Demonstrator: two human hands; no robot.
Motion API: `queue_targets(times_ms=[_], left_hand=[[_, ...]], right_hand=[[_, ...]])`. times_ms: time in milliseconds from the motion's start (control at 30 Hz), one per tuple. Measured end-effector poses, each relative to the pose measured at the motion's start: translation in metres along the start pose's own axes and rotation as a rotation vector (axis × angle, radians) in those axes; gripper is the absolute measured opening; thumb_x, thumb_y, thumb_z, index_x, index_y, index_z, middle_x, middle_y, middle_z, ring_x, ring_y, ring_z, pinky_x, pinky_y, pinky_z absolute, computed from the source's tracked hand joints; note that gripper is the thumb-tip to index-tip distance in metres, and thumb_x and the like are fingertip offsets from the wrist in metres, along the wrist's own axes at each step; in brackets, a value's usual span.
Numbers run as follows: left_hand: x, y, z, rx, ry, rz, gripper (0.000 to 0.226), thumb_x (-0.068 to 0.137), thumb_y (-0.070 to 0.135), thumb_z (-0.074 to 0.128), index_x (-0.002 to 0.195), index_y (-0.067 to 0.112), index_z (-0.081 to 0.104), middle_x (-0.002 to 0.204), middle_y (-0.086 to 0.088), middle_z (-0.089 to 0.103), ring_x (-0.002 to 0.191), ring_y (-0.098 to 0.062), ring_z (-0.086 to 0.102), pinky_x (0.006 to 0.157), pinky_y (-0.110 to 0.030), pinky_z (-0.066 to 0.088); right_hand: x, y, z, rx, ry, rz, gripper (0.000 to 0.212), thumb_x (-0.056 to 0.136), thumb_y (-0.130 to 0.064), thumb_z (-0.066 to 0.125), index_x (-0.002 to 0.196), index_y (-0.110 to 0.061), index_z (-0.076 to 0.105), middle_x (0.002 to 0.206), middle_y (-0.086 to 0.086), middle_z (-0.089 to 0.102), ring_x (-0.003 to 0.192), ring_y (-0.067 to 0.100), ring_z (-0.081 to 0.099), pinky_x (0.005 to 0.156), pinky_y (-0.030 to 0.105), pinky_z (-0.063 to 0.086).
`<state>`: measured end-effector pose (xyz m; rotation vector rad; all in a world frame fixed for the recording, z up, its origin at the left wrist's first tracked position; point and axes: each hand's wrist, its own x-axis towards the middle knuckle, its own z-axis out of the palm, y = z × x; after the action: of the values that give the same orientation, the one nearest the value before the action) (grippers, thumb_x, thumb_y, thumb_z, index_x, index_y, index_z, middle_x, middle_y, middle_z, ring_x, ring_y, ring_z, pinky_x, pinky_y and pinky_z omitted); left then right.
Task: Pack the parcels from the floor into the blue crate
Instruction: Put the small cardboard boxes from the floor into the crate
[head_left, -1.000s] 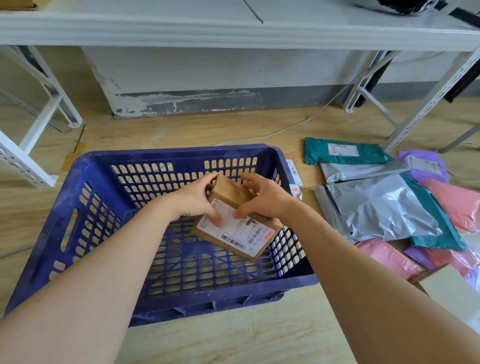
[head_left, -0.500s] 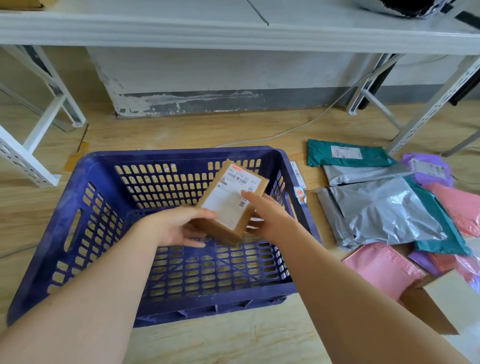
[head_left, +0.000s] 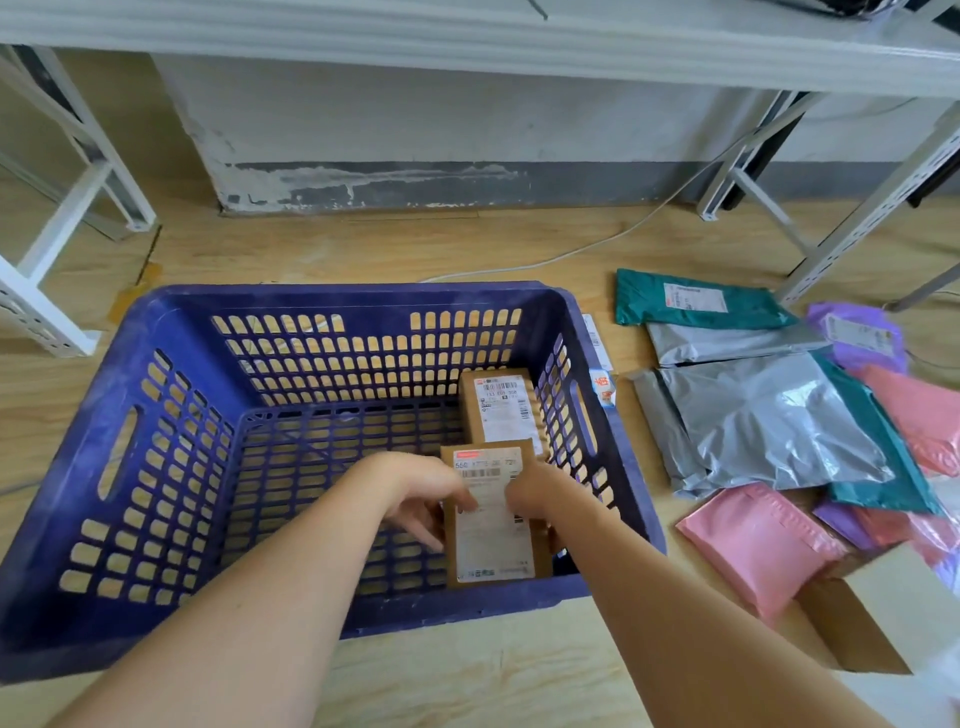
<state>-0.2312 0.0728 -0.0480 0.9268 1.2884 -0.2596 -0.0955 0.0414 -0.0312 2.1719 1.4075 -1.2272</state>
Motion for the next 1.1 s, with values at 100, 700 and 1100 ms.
queue_targets(times_ms=[100, 700, 1100], left_hand=[[0.013, 0.007, 0.021, 0.023, -0.02, -0.008, 0.042, 0.096, 0.012, 0.049, 0.138, 0.008, 0.041, 0.132, -0.019, 0.053, 0.115, -0.033, 0.058, 0.087, -0.036, 0.054], [0.053, 0.008, 0.036, 0.137, 0.164, -0.005, 0.042, 0.093, 0.005, 0.049, 0.134, 0.008, 0.042, 0.138, -0.012, 0.047, 0.123, -0.027, 0.049, 0.093, -0.035, 0.051], [0.065, 0.015, 0.027, -0.04, 0.259, 0.18, 0.055, 0.09, -0.006, 0.042, 0.14, 0.017, 0.037, 0.132, 0.001, 0.047, 0.113, -0.019, 0.044, 0.102, -0.032, 0.043]], right_hand=[[0.002, 0.009, 0.003, -0.098, 0.11, 0.096, 0.054, 0.096, -0.013, 0.038, 0.145, 0.003, 0.019, 0.141, 0.017, 0.04, 0.128, 0.032, 0.044, 0.098, 0.038, 0.042], [0.032, 0.02, 0.016, -0.317, 0.053, 0.058, 0.045, 0.091, -0.013, 0.046, 0.135, -0.011, 0.039, 0.132, 0.012, 0.046, 0.116, 0.028, 0.05, 0.074, 0.031, 0.041], [0.022, 0.011, -0.012, 0.049, 0.297, -0.128, 0.039, 0.088, -0.003, 0.044, 0.125, -0.008, 0.051, 0.118, 0.013, 0.059, 0.103, 0.028, 0.059, 0.076, 0.032, 0.05]])
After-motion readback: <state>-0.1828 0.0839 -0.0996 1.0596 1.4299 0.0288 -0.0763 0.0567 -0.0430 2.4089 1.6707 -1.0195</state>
